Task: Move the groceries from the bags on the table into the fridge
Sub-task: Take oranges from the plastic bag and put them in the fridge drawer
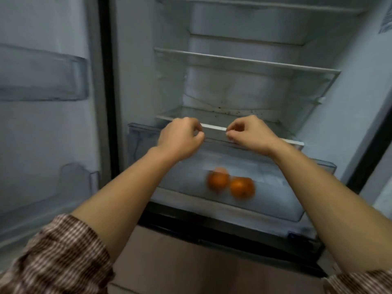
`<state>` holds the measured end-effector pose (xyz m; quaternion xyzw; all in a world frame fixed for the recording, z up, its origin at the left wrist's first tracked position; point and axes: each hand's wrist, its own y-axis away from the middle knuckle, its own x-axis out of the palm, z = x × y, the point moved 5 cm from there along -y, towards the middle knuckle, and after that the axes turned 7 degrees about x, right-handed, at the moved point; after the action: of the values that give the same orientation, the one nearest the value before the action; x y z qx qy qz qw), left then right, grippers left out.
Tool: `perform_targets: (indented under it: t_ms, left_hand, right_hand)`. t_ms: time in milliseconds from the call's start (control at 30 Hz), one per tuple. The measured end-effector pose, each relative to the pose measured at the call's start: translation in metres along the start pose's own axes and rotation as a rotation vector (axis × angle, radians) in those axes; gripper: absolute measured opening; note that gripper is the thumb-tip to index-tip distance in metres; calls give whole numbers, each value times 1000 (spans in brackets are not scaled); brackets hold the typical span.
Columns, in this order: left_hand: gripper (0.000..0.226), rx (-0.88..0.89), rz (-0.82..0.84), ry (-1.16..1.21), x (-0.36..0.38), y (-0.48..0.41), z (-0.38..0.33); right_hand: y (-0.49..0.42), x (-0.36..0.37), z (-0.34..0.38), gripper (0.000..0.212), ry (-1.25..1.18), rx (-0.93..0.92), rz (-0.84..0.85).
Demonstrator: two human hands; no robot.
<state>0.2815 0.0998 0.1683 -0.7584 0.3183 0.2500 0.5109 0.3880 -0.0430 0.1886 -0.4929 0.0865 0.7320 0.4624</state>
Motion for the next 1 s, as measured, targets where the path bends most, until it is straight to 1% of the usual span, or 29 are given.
perform_targets:
  t_ms: [100, 167, 300, 433, 533, 633, 767, 900, 1000]
  left_hand:
    - [25, -1, -56, -22, -37, 52, 5]
    - [28, 5, -87, -51, -66, 97, 9]
    - [23, 27, -157, -127, -129, 197, 25]
    - [24, -53, -188, -234, -189, 270, 57]
    - [26, -183, -190, -298, -243, 332, 93]
    - [26, -369, -157, -318, -292, 401, 137]
    - [30, -580, -121, -373, -348, 490, 195]
    - [33, -792, -98, -421, -400, 567, 260]
    - [33, -888, -101, -443, -440, 617, 311]
  right_hand:
    - [41, 10, 39, 11, -88, -113, -135]
    - [74, 25, 66, 10, -160, -154, -166]
    - [150, 72, 132, 6, -266, -228, -97]
    - [215, 113, 198, 9, -280, -331, -9]
    - [261, 149, 266, 14, -276, -435, 66]
    - [304, 193, 335, 15, -288, -511, 180]
    - [346, 271, 417, 22, -237, -603, 348]
    - [382, 351, 496, 26, -164, -702, 461]
    - [402, 413, 558, 25, -126, -757, 535]
